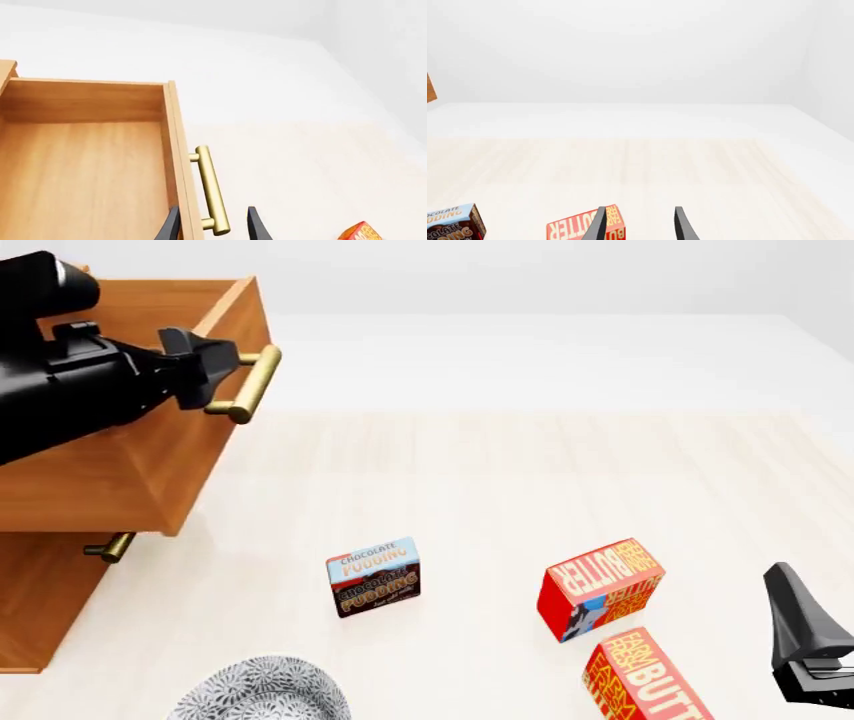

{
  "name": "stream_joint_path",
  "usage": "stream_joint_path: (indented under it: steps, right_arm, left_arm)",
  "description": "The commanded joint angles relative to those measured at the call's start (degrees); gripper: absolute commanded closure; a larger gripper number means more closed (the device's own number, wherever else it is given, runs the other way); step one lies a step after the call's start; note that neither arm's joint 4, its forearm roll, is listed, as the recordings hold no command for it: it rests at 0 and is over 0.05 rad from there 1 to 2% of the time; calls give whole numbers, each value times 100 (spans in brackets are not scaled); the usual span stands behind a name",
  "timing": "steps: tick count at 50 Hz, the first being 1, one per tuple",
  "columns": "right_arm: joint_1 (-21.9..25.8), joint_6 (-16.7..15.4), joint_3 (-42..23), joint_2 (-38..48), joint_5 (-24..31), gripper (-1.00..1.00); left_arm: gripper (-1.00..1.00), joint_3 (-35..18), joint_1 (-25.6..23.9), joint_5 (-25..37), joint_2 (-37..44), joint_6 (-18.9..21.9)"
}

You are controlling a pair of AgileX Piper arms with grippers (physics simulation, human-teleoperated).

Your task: Put the chocolate pudding in the top drawer of the cabinet and close it.

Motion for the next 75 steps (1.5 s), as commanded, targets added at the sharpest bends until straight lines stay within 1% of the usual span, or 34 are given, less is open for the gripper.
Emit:
stream_joint_path:
  steps: [1, 26, 39, 50, 57, 68, 71, 75]
  right_arm:
    - [0, 0, -1, 0, 1, -100]
    - [1, -2, -2, -4, 5, -100]
    - [1, 1, -2, -4, 5, -100]
    - [1, -2, 0, -7, 6, -100]
    - [1, -5, -1, -7, 6, -100]
    - [1, -1, -1, -6, 5, -100]
    - [1, -3, -1, -5, 4, -100]
    - [0, 7, -1, -3, 7, -100]
  left_arm:
    - [-100, 1058, -209, 327, 1948, 556]
    - [-100, 915, -800, 415, 2004, 359]
    - [-100, 652, -789, 716, 1726, 493]
    - [-100, 275, -670, 1155, 1369, 713]
    - [-100, -177, -668, 1558, 1071, 852]
    - [-100, -546, -573, 1921, 848, 1050]
    - [-100, -816, -550, 2105, 766, 1133]
    - [-100, -1001, -542, 2225, 728, 1186]
